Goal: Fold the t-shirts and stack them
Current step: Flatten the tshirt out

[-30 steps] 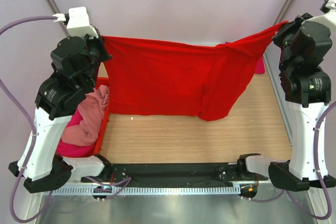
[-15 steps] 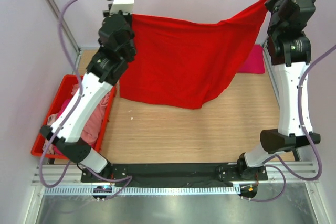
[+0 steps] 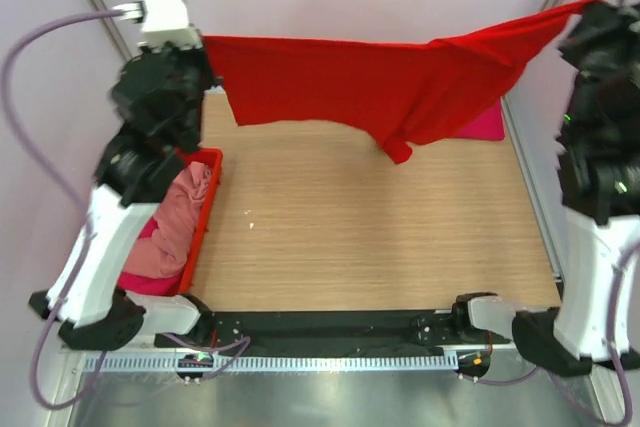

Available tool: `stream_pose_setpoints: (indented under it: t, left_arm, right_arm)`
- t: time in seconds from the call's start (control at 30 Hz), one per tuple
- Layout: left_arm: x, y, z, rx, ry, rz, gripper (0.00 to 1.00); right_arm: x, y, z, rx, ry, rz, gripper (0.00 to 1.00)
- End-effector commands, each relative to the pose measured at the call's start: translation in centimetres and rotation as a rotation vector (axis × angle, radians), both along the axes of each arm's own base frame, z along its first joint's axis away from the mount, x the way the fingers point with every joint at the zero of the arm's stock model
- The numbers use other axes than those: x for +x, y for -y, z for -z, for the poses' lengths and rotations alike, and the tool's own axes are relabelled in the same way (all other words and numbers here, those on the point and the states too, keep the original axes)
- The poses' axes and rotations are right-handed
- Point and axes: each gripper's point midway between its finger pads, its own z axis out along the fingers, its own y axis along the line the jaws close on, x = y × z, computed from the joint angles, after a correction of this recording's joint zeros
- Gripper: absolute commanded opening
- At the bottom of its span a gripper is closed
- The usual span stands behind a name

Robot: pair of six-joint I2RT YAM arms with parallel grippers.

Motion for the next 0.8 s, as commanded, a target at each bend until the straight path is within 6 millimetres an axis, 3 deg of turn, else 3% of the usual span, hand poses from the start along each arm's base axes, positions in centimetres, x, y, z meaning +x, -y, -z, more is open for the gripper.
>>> stream_pose_setpoints:
  t: [0.0,0.03,0.07,0.2,0.27,0.3,0.43,0.5,0.6,0.63,0.7,0.73,0.77]
  left_arm:
    - [-7.2,-1.2,-2.9,-0.190,0.051,0.217,0.00]
    - [-8.2,-1.3,-3.0,-0.213,0.050,0.253,0.00]
    - [-10.7,-1.5,-3.9,-0.267,0.075,0.333,0.00]
    - [-15.7,-1.4,-4.2,-0.350,0.072,0.508,0.00]
    - [-17.0,-1.4,-4.2,-0.380,0.071,0.554,0.00]
    - [-18.2,-1.4,-4.2,-0.385,0.078,0.594,0.00]
    - [-19.5,-1.2,-3.8,-0.394,0.068,0.645,0.00]
    - [-19.2,-1.1,-3.6,-0.384,0.057,0.635,0.00]
    - [-17.1,-0.6,-2.1,-0.336,0.016,0.583,0.00]
    - [-16.1,-0.3,-1.4,-0.300,-0.006,0.562,0.00]
    - [-13.8,0.3,0.7,-0.254,-0.049,0.510,0.00]
    - [-12.4,0.8,2.1,-0.210,-0.083,0.485,0.00]
    - [-11.0,1.0,3.5,-0.183,-0.108,0.445,0.00]
  right_arm:
    - [-11.4,1.7,-5.9,0.061,0.250,0.034,0.01]
    - [-12.9,1.7,-6.2,0.063,0.262,0.027,0.01]
    - [-14.4,1.5,-6.6,0.060,0.285,0.009,0.01]
    - [-21.1,1.2,-7.4,0.061,0.353,-0.044,0.01]
    - [-23.2,0.9,-7.9,0.057,0.390,-0.076,0.01]
    - [-25.2,0.9,-8.1,0.064,0.420,-0.087,0.01]
    - [-27.9,0.9,-8.5,0.061,0.459,-0.100,0.01]
    - [-27.7,1.0,-8.4,0.051,0.447,-0.085,0.01]
    - [-25.1,1.2,-7.3,0.033,0.405,-0.060,0.01]
    - [-22.2,1.1,-5.6,0.032,0.337,-0.049,0.01]
    - [-20.3,1.1,-4.6,0.028,0.324,-0.037,0.01]
    - [-16.9,0.8,-2.1,0.019,0.244,-0.040,0.01]
    - [-15.4,0.7,-1.1,0.019,0.218,-0.042,0.01]
